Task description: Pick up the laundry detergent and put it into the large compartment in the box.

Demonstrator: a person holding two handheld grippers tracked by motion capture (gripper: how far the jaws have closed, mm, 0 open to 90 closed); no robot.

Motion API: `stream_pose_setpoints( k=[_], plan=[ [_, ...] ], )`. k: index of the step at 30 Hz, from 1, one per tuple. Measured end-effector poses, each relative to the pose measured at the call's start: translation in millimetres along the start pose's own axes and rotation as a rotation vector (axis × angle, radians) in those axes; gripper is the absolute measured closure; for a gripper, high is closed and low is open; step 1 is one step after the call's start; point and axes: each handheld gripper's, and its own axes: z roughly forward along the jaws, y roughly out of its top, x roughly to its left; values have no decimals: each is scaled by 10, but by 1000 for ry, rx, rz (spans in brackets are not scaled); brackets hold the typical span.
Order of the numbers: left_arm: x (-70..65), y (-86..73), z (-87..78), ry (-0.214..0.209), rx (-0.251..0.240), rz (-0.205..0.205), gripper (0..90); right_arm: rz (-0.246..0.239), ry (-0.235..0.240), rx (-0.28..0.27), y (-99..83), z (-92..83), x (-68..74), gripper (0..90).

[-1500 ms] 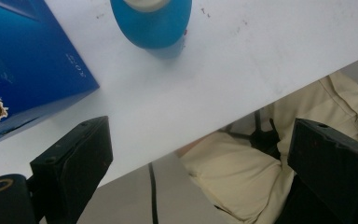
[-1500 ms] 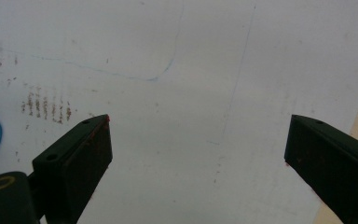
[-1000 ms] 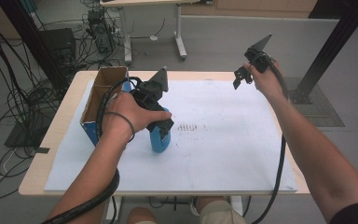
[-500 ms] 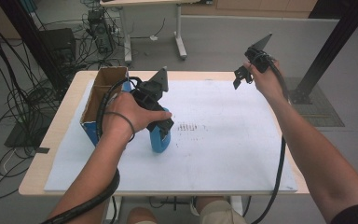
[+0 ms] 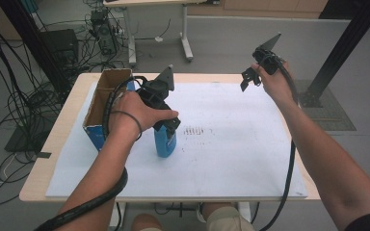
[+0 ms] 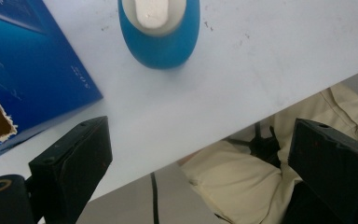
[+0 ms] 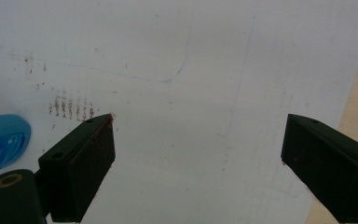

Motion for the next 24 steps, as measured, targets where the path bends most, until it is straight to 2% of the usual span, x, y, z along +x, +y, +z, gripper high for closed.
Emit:
stream_pose_setpoints(
  k=[10, 24],
  plan=[
    [23, 118, -22, 9, -15, -3, 63, -1, 5, 0, -23, -24, -8, 97],
    [47, 393, -73, 29, -26, 12, 62, -7, 3, -4, -67, -85, 13, 96]
  ],
)
